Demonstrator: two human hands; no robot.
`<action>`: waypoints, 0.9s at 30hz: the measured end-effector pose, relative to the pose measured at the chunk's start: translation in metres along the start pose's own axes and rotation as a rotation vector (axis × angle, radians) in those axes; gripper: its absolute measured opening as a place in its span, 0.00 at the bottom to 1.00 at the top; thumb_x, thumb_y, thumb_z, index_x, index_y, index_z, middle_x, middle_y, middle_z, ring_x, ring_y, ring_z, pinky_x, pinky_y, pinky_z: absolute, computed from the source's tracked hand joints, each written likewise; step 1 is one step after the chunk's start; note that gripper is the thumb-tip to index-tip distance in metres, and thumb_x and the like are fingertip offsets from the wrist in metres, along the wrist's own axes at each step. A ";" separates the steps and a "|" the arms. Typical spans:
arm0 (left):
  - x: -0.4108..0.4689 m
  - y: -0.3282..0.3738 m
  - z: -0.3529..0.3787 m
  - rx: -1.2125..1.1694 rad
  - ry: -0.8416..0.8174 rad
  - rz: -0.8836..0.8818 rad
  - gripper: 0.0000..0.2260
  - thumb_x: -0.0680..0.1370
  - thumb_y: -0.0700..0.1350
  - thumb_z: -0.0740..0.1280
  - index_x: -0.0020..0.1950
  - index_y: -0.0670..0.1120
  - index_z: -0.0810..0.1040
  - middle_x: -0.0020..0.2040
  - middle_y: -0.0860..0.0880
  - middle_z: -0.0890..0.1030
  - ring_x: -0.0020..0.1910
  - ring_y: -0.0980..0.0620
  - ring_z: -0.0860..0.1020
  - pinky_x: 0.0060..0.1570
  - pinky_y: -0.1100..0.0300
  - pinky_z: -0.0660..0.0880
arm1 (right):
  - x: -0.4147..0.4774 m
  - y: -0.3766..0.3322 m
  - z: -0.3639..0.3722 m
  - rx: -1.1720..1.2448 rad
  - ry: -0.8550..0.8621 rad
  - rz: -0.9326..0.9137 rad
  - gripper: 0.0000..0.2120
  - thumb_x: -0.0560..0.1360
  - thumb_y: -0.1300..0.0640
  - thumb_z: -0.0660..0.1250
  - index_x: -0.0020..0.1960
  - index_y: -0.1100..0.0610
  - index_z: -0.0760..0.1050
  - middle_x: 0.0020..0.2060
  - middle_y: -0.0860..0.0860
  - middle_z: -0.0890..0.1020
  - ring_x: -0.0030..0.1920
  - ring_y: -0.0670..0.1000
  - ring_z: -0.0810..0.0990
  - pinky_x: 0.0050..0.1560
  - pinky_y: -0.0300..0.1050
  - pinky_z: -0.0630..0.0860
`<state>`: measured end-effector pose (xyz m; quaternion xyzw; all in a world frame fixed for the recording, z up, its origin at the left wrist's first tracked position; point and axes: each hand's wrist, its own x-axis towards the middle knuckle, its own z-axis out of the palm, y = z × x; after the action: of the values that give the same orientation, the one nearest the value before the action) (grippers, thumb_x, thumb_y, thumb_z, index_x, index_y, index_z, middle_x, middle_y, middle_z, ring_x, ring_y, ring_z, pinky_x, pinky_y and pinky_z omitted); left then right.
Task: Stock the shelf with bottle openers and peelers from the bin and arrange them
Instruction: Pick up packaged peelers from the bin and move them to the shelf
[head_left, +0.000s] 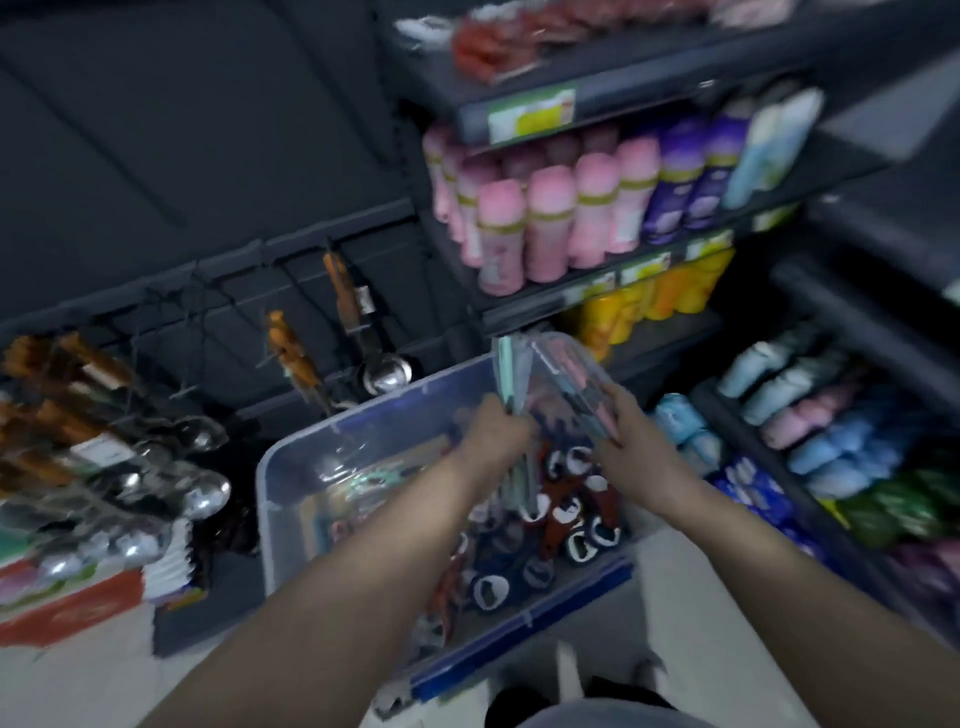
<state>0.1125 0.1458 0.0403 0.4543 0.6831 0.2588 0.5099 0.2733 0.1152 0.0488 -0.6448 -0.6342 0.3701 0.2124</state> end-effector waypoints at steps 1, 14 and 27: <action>-0.001 0.012 0.015 -0.005 -0.058 0.033 0.13 0.74 0.42 0.68 0.57 0.43 0.73 0.49 0.43 0.79 0.44 0.47 0.78 0.40 0.57 0.78 | -0.006 0.007 -0.013 -0.020 0.057 0.013 0.32 0.77 0.60 0.63 0.76 0.49 0.53 0.65 0.50 0.72 0.57 0.54 0.77 0.49 0.45 0.73; -0.092 0.155 0.313 0.245 -0.508 0.409 0.19 0.68 0.39 0.70 0.58 0.40 0.71 0.46 0.39 0.78 0.47 0.39 0.80 0.45 0.46 0.80 | -0.179 0.162 -0.239 -0.040 0.717 0.361 0.32 0.74 0.67 0.60 0.75 0.55 0.56 0.67 0.59 0.72 0.64 0.60 0.72 0.56 0.45 0.68; -0.243 0.246 0.574 0.297 -0.827 0.544 0.31 0.73 0.34 0.63 0.73 0.51 0.59 0.55 0.43 0.76 0.53 0.44 0.78 0.55 0.48 0.78 | -0.350 0.309 -0.405 -0.022 1.136 0.680 0.33 0.74 0.68 0.58 0.76 0.56 0.54 0.70 0.60 0.67 0.66 0.61 0.70 0.59 0.50 0.69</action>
<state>0.7517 -0.0206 0.1550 0.7474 0.3107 0.0812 0.5816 0.8071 -0.1798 0.1499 -0.9061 -0.1882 0.0124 0.3787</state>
